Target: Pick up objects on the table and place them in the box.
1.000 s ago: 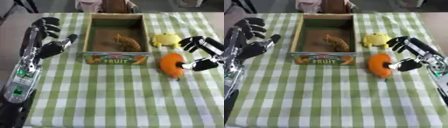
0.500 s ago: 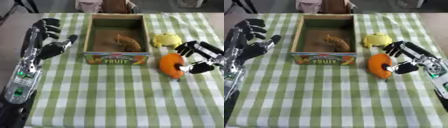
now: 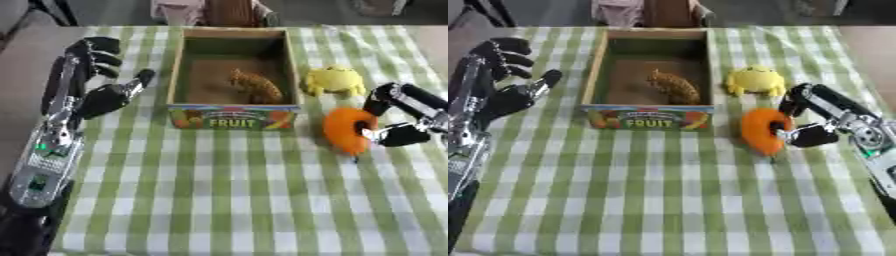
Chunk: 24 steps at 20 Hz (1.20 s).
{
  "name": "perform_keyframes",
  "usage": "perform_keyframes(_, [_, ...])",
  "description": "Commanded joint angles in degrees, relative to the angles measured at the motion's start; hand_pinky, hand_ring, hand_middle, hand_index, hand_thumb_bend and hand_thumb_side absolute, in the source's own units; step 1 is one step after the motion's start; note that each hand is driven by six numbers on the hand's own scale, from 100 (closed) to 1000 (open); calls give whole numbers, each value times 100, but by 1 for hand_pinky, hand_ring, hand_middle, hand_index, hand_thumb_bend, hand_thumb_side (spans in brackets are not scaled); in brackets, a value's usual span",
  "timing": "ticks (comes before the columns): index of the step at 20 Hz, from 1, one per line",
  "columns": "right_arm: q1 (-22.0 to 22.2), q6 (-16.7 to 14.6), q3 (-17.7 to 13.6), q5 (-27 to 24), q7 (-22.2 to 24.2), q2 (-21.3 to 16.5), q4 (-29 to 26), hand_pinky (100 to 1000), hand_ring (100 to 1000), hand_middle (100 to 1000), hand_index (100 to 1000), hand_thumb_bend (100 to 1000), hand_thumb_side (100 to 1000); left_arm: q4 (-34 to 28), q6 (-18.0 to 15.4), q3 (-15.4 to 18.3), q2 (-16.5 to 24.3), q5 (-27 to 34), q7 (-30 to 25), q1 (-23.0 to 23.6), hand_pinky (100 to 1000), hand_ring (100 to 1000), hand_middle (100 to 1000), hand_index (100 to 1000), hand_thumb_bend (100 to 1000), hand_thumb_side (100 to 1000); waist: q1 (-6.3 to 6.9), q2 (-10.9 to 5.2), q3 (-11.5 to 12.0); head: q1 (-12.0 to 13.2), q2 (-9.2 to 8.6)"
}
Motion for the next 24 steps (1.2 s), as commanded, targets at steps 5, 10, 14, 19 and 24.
perform_keyframes(5, [-108, 94, -208, 80, -583, -262, -396, 611, 590, 503, 213, 173, 100, -118, -1, 44, 56, 18, -8, -42, 568, 618, 609, 699, 650, 197, -8, -115, -8, 9, -4])
perform_keyframes(10, [-336, 191, -316, -205, -698, -508, -912, 614, 591, 502, 220, 183, 100, -115, 3, 44, 59, 24, -7, -37, 568, 618, 610, 698, 643, 197, -12, -138, -10, 8, -5])
perform_keyframes(14, [-722, 270, -292, -301, -686, -646, -1154, 620, 596, 509, 229, 182, 100, -116, 1, 28, 49, 21, -16, -31, 568, 619, 611, 698, 641, 196, -18, -170, 1, -20, 3])
perform_keyframes(19, [-1218, 286, -165, -167, -620, -483, -904, 621, 594, 511, 232, 180, 100, -123, -4, 7, 13, 26, -35, -30, 568, 618, 610, 698, 645, 196, -4, -190, 80, -86, -5])
perform_keyframes(24, [-1669, 173, -54, 129, -556, -119, -447, 623, 595, 514, 236, 179, 100, -150, -11, -16, -36, 43, -56, -55, 567, 617, 609, 697, 647, 195, 10, -188, 211, -194, 2])
